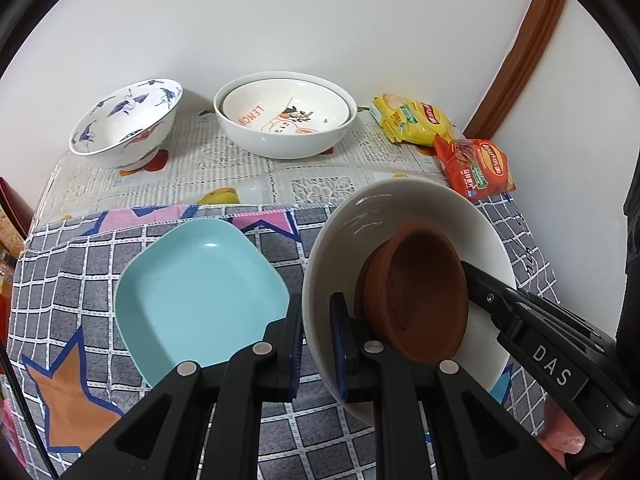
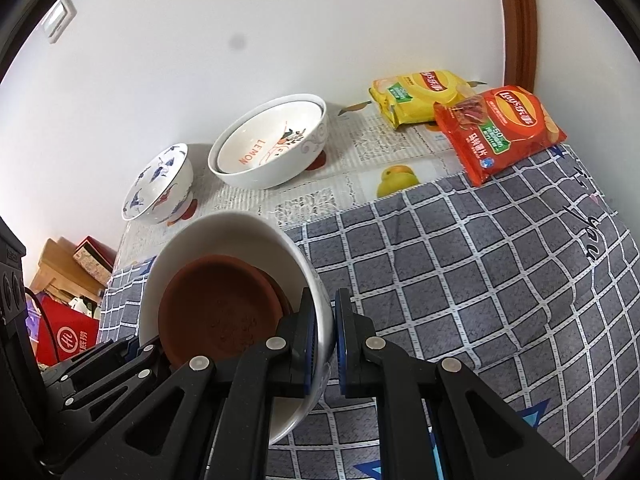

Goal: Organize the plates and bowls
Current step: 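Lift the white bowl with the left gripper and carry it toward the teal plate stack, then lower the held white bowl onto the teal plate stack, then open the left gripper and pull back from the stack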

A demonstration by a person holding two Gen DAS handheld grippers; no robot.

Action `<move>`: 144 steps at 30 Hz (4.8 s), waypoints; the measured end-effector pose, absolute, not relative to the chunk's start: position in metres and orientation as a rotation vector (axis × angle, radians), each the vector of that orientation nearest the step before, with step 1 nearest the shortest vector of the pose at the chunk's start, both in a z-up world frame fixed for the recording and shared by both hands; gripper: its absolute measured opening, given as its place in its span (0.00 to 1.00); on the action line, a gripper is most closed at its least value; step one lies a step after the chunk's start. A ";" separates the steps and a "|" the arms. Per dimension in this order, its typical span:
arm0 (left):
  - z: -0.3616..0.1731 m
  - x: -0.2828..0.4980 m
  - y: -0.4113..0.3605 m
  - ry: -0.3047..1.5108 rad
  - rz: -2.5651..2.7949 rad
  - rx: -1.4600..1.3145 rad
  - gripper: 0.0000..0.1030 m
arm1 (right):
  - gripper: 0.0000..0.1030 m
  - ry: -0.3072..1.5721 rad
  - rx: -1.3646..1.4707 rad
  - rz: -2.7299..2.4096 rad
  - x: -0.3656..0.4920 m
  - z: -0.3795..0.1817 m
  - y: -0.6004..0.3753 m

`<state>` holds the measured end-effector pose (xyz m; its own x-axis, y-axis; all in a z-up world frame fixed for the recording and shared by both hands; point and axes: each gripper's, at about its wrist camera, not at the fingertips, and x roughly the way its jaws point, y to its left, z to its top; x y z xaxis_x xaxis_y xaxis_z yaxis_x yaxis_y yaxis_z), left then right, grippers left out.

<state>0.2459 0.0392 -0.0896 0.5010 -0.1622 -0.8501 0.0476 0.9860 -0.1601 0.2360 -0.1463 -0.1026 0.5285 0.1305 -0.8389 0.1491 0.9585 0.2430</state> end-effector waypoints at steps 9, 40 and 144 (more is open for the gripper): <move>-0.093 0.244 0.055 1.033 -0.100 -0.112 0.12 | 0.09 1.017 0.290 0.002 0.240 -0.104 -0.128; -0.117 0.245 0.149 1.062 0.028 -0.185 0.10 | 0.09 1.105 0.288 0.140 0.274 -0.142 -0.043; -0.001 -0.015 0.047 0.700 -0.037 -0.022 0.88 | 0.89 0.801 0.094 -0.154 -0.028 -0.008 -0.121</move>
<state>-0.0146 0.0469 -0.0011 0.7643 -0.0415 -0.6435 0.0266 0.9991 -0.0329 -0.0282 -0.1210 -0.0083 0.6857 -0.1022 -0.7207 0.1730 0.9846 0.0249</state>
